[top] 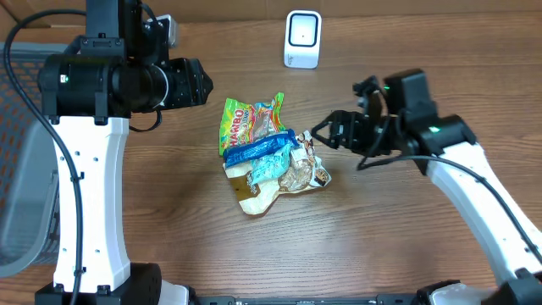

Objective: Scan the item barcode
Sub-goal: 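Reach the right gripper into the pile and grasp the pale green packet, then pull the pale green packet right and set it beside the pile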

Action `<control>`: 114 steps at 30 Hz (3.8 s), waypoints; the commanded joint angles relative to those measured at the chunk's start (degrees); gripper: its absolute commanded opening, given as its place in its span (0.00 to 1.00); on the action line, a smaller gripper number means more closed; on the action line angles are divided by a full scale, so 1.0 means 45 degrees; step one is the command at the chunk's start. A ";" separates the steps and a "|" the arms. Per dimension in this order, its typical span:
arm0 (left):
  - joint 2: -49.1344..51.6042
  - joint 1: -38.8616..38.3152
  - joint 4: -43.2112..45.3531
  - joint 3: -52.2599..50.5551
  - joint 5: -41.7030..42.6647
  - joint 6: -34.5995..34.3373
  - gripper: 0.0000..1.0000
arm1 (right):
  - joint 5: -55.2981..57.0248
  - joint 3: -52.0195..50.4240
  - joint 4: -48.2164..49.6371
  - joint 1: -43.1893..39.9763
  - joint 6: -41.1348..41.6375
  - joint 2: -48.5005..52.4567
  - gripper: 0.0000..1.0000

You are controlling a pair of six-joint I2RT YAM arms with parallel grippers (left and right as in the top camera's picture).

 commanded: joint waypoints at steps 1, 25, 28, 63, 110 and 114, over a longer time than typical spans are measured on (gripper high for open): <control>0.0053 -0.0005 0.0102 0.0078 -0.0500 0.0296 0.69 | 0.0962 0.0427 0.0015 0.0393 0.0126 0.0442 0.81; 0.0243 -0.0486 0.0573 -0.1787 -0.0301 -0.0529 0.68 | 0.3934 0.0427 0.1889 0.3774 0.2356 0.3415 0.77; 0.0243 -0.0602 0.0675 -0.1787 -0.0311 -0.0525 0.68 | 0.3983 0.0427 0.2108 0.3968 0.2361 0.3701 0.71; 0.0243 -0.1676 0.1462 -0.1846 0.0588 -0.0719 0.68 | 0.1098 0.1001 -0.0840 0.3007 -0.3453 -0.0073 0.04; 0.0549 -0.6062 1.2031 -0.8864 0.0228 -0.3997 0.75 | 0.1812 -0.1292 0.0758 -0.2744 -0.3725 0.1690 0.04; 0.0549 -0.6062 1.2055 -0.8864 0.0267 -0.4041 0.75 | 0.1817 -0.1690 0.0792 -0.2754 -0.3929 0.2531 0.04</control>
